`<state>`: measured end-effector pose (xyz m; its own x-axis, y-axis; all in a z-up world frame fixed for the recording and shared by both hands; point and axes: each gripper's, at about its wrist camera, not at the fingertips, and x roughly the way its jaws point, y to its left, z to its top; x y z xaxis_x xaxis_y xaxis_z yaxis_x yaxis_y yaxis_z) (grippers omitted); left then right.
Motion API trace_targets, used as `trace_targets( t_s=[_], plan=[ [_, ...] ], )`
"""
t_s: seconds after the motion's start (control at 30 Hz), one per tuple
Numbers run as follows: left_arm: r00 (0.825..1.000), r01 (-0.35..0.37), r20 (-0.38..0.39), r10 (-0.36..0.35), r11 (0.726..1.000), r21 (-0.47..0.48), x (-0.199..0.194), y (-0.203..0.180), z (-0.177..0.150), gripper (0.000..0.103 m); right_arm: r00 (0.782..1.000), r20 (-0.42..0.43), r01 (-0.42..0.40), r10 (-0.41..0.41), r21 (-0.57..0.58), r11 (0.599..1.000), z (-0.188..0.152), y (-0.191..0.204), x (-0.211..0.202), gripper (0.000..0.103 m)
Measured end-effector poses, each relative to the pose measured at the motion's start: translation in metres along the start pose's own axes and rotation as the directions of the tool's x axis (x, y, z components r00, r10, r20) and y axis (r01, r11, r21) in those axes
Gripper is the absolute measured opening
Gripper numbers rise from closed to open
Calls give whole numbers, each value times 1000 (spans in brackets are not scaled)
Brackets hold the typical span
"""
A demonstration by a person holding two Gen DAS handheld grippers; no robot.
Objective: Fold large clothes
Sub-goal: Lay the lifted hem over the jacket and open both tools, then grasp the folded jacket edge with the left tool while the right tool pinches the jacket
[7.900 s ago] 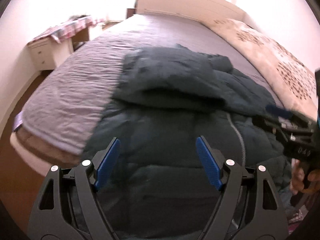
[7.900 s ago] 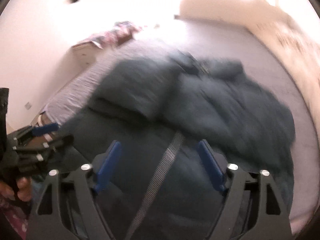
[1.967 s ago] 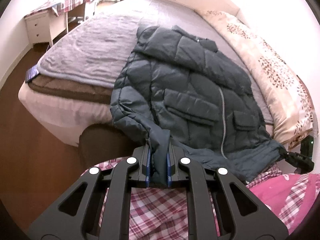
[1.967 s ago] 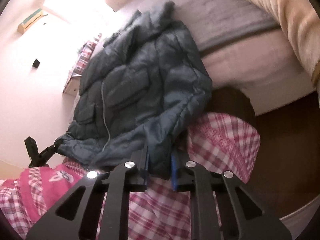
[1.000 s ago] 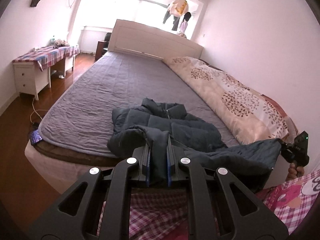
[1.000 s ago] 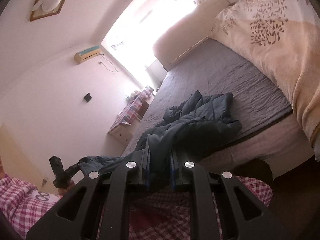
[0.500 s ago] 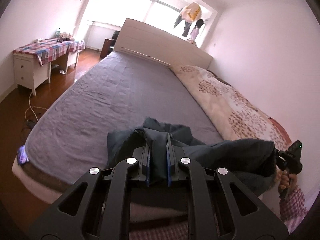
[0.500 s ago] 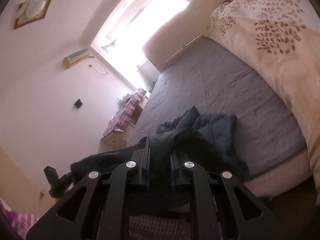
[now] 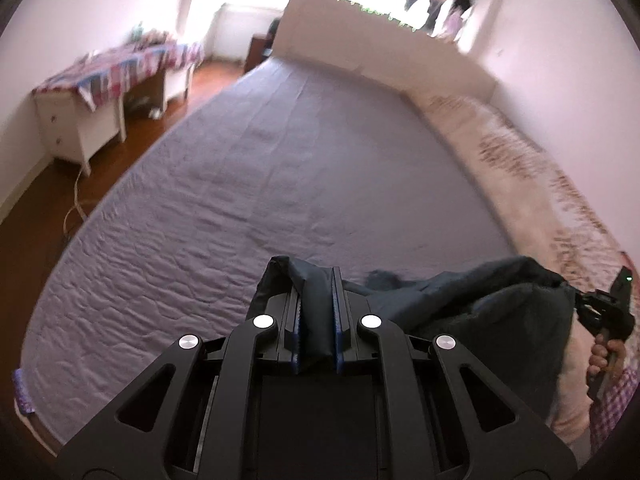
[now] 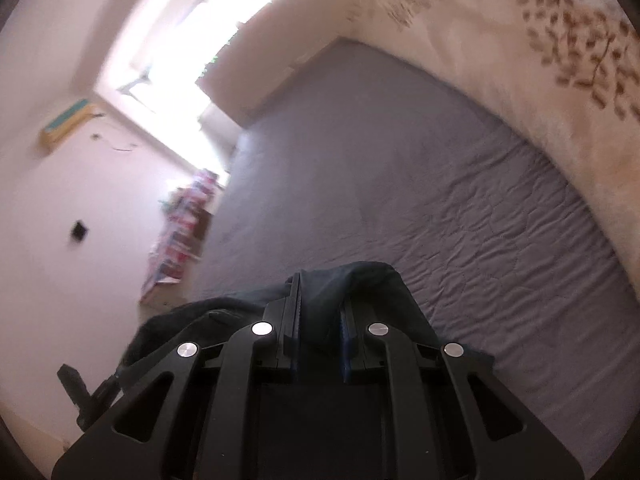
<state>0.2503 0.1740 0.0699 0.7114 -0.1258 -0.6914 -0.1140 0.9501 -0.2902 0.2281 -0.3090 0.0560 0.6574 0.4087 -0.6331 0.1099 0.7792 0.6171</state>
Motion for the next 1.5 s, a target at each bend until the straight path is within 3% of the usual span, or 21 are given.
trace_targets(
  t_s=[0.13,0.3,0.5,0.6,0.7,0.73,0.77,0.8,0.87,1.1,1.17,1.3,1.4,1.5],
  plan=[
    [998,-25,-58,22,999,-45,47,14,-7,12,997,-52,61,-61,12,998,5,-17,56,16],
    [994,-44,-106,38,997,-58,83,24,-19,13,990,-95,108,-106,19,994,-3,-35,94,16],
    [991,-63,-125,51,994,-87,97,29,-24,16,987,-107,128,-122,46,991,-13,-46,110,17],
    [990,-64,-131,51,993,-103,94,28,-22,19,989,-118,104,-93,89,991,-11,-47,107,28],
    [992,-42,-125,24,989,-144,84,29,-16,33,992,-117,65,-51,122,990,-3,-43,97,39],
    [994,-39,-112,21,986,-160,77,29,-13,44,993,-110,46,-32,129,991,-1,-41,91,40],
    [996,-51,-87,36,984,-168,70,30,-12,63,995,-102,27,-13,134,991,1,-39,86,48],
    [997,-65,-52,57,983,-174,61,30,-10,72,996,-87,23,-12,132,991,2,-37,80,71],
    [997,-68,14,72,981,-182,43,32,-6,78,999,1,37,-38,104,994,3,-31,59,81],
    [997,-76,4,78,980,-183,9,36,-27,78,1000,26,10,-11,14,1000,-18,-20,19,79],
    [997,-80,-9,80,984,-162,-1,34,-44,78,999,7,-31,32,-39,999,-41,-12,7,74],
    [996,-86,-15,85,987,-138,-25,34,-84,78,998,-44,-53,47,-150,987,-95,10,-7,53],
    [998,-69,-2,69,986,-155,-53,38,-118,78,996,-34,-81,77,-146,986,-133,8,-27,50],
    [998,-57,-10,57,981,-183,-78,45,-151,79,998,-33,-51,47,-140,989,-179,-7,-56,50]
  ],
)
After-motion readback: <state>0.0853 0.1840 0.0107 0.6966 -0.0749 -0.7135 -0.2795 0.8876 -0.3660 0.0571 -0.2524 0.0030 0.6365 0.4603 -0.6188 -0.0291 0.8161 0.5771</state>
